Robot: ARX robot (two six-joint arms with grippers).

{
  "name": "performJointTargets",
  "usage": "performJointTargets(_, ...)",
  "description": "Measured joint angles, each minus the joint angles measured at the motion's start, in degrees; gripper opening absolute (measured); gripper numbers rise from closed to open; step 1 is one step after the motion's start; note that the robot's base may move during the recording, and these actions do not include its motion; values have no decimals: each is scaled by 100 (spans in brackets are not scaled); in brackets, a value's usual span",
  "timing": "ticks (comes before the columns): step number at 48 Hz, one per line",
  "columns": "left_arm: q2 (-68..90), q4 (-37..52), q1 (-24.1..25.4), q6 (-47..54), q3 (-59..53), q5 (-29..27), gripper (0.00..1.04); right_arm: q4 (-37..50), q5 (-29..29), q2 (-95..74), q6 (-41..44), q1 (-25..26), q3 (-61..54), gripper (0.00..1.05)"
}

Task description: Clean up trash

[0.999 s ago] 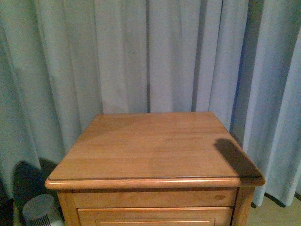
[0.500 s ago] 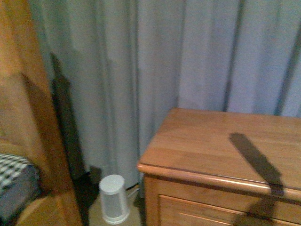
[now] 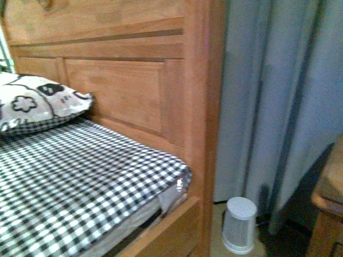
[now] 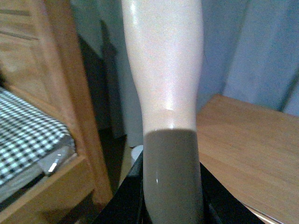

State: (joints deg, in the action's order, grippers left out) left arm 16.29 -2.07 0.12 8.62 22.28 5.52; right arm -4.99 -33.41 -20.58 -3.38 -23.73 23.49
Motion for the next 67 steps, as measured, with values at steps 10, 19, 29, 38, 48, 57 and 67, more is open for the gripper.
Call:
performJointTargets(10,-11,2,0,2,-2,4,27,2,-9,7,-2,0,0,19)
performJointTargets(19,-17,0,0,2,-4,0,27,0,-7,2,-2,0,-2,19)
performJointTargets(29,-17,-4,2,-9,-11,-22,27,0,0,4,0,2,-9,19)
performJointTargets(38,-15,-11,2,-11,-13,-9,27,0,0,2,-2,-2,-11,19)
performJointTargets(48,-7,-11,9,-28,-13,22,27,0,-4,-17,0,-4,-11,19)
performJointTargets(57,337,-1268,186,-155,492,367,27,0,11,7,0,0,-11,19)
performJointTargets(67,1436,-2002,1185,566,780,1784,27,0,-4,7,0,2,-11,19)
